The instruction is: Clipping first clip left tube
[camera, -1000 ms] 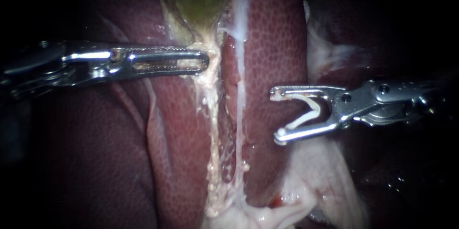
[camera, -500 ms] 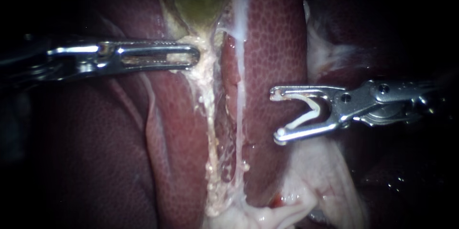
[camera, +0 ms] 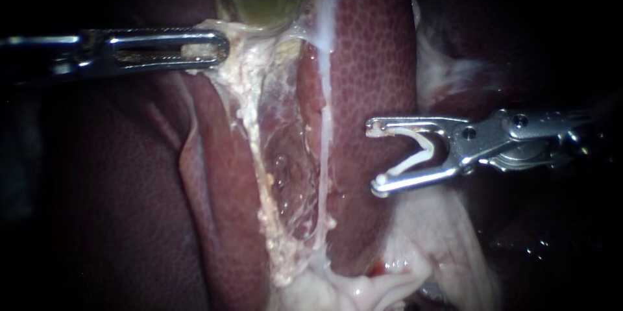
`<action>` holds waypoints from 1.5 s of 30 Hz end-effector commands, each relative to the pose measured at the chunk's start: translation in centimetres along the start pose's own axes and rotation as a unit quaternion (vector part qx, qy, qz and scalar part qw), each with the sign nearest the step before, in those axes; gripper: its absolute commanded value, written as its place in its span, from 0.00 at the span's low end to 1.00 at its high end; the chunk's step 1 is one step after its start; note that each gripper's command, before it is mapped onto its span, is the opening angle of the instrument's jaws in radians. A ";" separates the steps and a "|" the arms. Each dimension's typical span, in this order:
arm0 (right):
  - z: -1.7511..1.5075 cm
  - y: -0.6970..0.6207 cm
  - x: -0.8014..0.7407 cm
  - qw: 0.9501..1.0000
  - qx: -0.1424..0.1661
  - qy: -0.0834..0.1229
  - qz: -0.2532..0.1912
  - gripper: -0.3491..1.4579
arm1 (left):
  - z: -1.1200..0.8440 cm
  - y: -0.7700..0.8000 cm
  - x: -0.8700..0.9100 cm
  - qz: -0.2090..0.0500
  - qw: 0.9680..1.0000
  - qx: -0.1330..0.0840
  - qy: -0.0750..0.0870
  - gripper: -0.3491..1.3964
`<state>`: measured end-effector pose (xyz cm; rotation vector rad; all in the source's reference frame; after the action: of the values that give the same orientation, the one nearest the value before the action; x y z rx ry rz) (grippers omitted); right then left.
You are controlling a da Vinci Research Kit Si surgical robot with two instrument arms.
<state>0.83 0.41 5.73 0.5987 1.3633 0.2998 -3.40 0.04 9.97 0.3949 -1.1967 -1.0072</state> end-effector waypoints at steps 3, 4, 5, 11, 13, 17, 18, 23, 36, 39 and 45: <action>0.06 0.00 -0.02 1.000 -0.002 0.001 -0.001 0.52 | 0.00 -0.01 0.01 0.000 1.000 -0.001 0.000 0.00; 0.09 0.00 -0.04 1.000 -0.001 0.002 -0.002 0.52 | 0.00 -0.01 0.01 0.000 1.000 -0.001 0.000 0.00; 0.13 0.01 -0.06 1.000 0.000 0.003 -0.003 0.52 | 0.00 -0.01 0.01 0.000 1.000 -0.001 0.000 0.00; 0.54 0.05 -0.28 1.000 0.009 0.012 -0.012 0.52 | 0.02 -0.02 0.04 0.001 1.000 -0.002 -0.001 0.00; 0.70 0.08 -0.36 1.000 0.009 0.016 -0.008 0.52 | 0.02 -0.02 0.04 0.001 1.000 -0.002 -0.001 0.00; 0.98 0.14 -0.49 1.000 0.012 0.022 -0.004 0.52 | 0.02 -0.02 0.04 0.001 1.000 -0.002 -0.001 0.00; 1.04 0.15 -0.52 1.000 0.012 0.024 -0.002 0.52 | 0.02 -0.02 0.04 0.001 1.000 -0.002 -0.001 0.00; 1.31 0.19 -0.63 0.999 0.018 0.030 0.005 0.52 | 0.02 -0.02 0.04 0.001 1.000 -0.002 -0.001 0.00; 1.52 0.22 -0.64 0.999 0.024 0.034 0.008 0.52 | 0.02 -0.02 0.05 0.001 1.000 -0.002 -0.001 0.00; 1.55 0.22 -0.64 0.999 0.025 0.035 0.011 0.52 | 0.02 -0.02 0.05 0.001 1.000 -0.002 -0.001 0.00; 1.64 0.20 -0.69 0.998 0.039 0.036 0.023 0.52 | 0.03 -0.02 0.05 0.001 1.000 -0.002 -0.001 0.00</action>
<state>2.32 -0.17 6.57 0.6991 1.4386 0.3069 -3.43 0.00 10.00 0.3889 -1.1958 -1.0087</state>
